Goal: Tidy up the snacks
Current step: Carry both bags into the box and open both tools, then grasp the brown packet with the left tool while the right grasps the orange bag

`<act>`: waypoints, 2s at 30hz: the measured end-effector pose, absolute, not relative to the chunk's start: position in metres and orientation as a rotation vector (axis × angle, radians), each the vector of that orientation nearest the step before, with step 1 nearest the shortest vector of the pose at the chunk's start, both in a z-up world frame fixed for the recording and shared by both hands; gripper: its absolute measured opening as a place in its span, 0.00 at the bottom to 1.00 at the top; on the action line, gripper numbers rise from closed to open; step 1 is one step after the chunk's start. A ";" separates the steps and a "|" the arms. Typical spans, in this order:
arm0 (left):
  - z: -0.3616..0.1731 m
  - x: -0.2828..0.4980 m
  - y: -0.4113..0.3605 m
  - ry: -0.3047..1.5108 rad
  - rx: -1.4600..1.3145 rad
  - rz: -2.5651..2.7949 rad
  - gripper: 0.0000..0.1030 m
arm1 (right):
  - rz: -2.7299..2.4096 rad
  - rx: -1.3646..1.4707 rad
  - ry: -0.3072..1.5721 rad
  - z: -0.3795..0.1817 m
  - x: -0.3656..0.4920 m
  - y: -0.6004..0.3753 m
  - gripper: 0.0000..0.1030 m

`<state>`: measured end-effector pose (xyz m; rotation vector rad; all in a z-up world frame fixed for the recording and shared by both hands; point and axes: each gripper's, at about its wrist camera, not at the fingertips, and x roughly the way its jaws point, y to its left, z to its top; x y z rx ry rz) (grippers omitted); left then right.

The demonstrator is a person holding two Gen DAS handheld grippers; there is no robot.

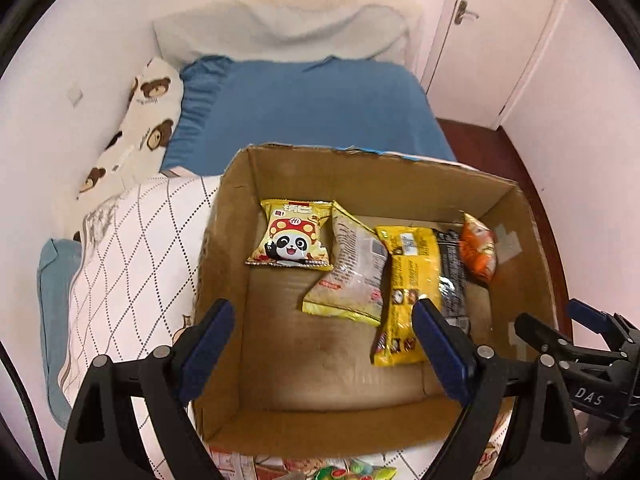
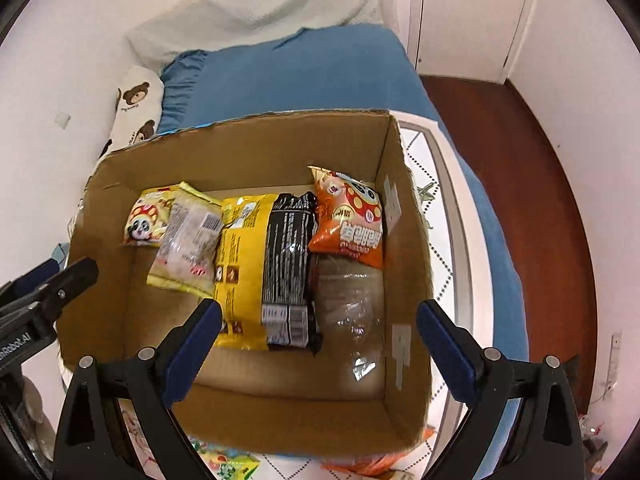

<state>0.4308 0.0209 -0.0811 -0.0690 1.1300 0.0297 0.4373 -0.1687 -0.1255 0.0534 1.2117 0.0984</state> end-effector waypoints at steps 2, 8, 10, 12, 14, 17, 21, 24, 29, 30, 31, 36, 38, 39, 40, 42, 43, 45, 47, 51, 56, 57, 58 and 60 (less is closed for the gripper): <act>-0.073 0.418 0.019 1.107 -0.069 0.022 0.88 | 0.100 0.040 1.180 -0.117 0.425 -0.169 0.97; -0.047 0.376 0.008 1.025 -0.047 0.010 0.88 | 0.118 0.009 1.088 -0.083 0.380 -0.164 0.97; -0.042 0.365 0.007 1.014 -0.053 -0.002 0.88 | 0.125 0.004 1.061 -0.072 0.366 -0.163 0.97; -0.036 0.351 0.006 1.003 -0.062 -0.012 0.88 | 0.133 0.001 1.036 -0.060 0.353 -0.162 0.97; -0.031 0.341 0.007 0.989 -0.063 -0.008 0.88 | 0.136 -0.001 1.015 -0.051 0.340 -0.161 0.97; -0.022 0.324 0.007 0.966 -0.065 -0.007 0.88 | 0.142 0.015 0.999 -0.042 0.325 -0.161 0.97; -0.014 0.305 0.008 0.955 -0.075 -0.005 0.88 | 0.155 0.042 0.977 -0.031 0.301 -0.160 0.97; -0.013 0.290 0.010 0.962 -0.088 -0.006 0.88 | 0.170 0.068 0.976 -0.028 0.286 -0.163 0.97; -0.042 0.263 0.019 1.035 -0.117 0.021 0.88 | 0.165 0.076 1.054 -0.054 0.263 -0.180 0.97; -0.051 0.258 0.022 1.053 -0.123 0.036 0.88 | 0.160 0.101 1.080 -0.065 0.261 -0.187 0.97; -0.063 0.253 0.026 1.074 -0.129 0.052 0.88 | 0.155 0.130 1.109 -0.077 0.259 -0.194 0.97; -0.141 0.238 0.039 1.210 -0.098 0.145 0.87 | 0.078 0.237 1.183 -0.140 0.258 -0.229 0.97; -0.181 0.240 0.039 1.307 -0.080 0.152 0.68 | 0.039 0.258 1.205 -0.165 0.264 -0.240 0.82; -0.195 0.240 0.039 1.344 -0.077 0.154 0.66 | 0.024 0.270 1.220 -0.177 0.267 -0.245 0.76; -0.209 0.241 0.040 1.380 -0.080 0.152 0.65 | 0.004 0.291 1.239 -0.191 0.271 -0.251 0.72; -0.231 0.242 0.041 1.431 -0.082 0.152 0.65 | 0.000 0.336 1.265 -0.208 0.277 -0.260 0.71; -0.242 0.242 0.042 1.453 -0.094 0.150 0.65 | -0.015 0.360 1.280 -0.217 0.281 -0.265 0.71; -0.254 0.243 0.042 1.486 -0.104 0.140 0.65 | -0.013 0.401 1.309 -0.232 0.290 -0.269 0.72; -0.268 0.244 0.042 1.530 -0.130 0.121 0.65 | -0.015 0.417 1.361 -0.250 0.301 -0.269 0.72; -0.281 0.245 0.042 1.556 -0.138 0.121 0.65 | -0.023 0.380 1.421 -0.276 0.314 -0.259 0.66; -0.283 0.248 0.042 1.533 -0.155 0.115 0.58 | 0.084 0.167 1.412 -0.264 0.309 -0.210 0.57; -0.283 0.250 0.043 1.527 -0.160 0.113 0.52 | 0.117 0.111 1.416 -0.262 0.305 -0.197 0.57; -0.285 0.249 0.044 1.529 -0.173 0.109 0.50 | 0.143 0.059 1.423 -0.261 0.299 -0.185 0.57; -0.284 0.252 0.046 1.521 -0.184 0.112 0.50 | 0.184 0.016 1.454 -0.265 0.290 -0.171 0.57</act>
